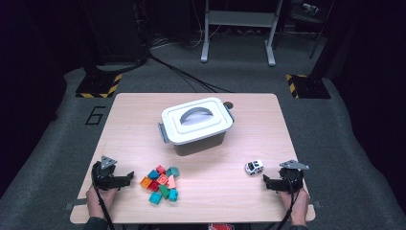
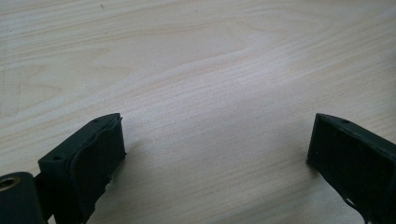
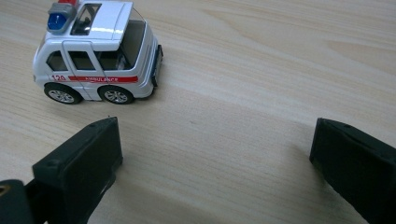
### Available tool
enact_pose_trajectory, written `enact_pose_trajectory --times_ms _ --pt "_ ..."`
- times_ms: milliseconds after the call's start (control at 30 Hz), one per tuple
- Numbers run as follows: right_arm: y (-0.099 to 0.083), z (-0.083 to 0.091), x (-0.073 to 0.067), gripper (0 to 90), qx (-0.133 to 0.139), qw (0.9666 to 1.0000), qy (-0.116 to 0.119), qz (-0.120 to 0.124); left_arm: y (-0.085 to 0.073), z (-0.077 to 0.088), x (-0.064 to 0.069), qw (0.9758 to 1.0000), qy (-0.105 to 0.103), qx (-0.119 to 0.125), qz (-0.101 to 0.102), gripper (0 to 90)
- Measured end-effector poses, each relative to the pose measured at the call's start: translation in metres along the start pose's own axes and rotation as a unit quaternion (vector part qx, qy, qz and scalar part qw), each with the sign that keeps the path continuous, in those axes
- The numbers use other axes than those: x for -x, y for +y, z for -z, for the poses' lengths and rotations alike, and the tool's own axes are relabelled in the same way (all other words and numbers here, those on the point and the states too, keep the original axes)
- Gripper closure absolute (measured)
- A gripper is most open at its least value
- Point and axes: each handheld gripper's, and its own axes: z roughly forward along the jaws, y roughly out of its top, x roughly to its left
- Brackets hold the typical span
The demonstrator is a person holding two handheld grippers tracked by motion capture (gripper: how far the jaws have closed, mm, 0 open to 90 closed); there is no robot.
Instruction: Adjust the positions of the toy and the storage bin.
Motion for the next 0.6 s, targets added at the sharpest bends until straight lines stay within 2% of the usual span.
enact_pose_trajectory --times_ms 600 --pt "-0.0002 0.0002 -0.0004 1.2 -0.001 1.0000 -0.004 0.001 0.0001 0.0003 -0.0001 1.0000 -0.001 -0.001 0.000 4.5"
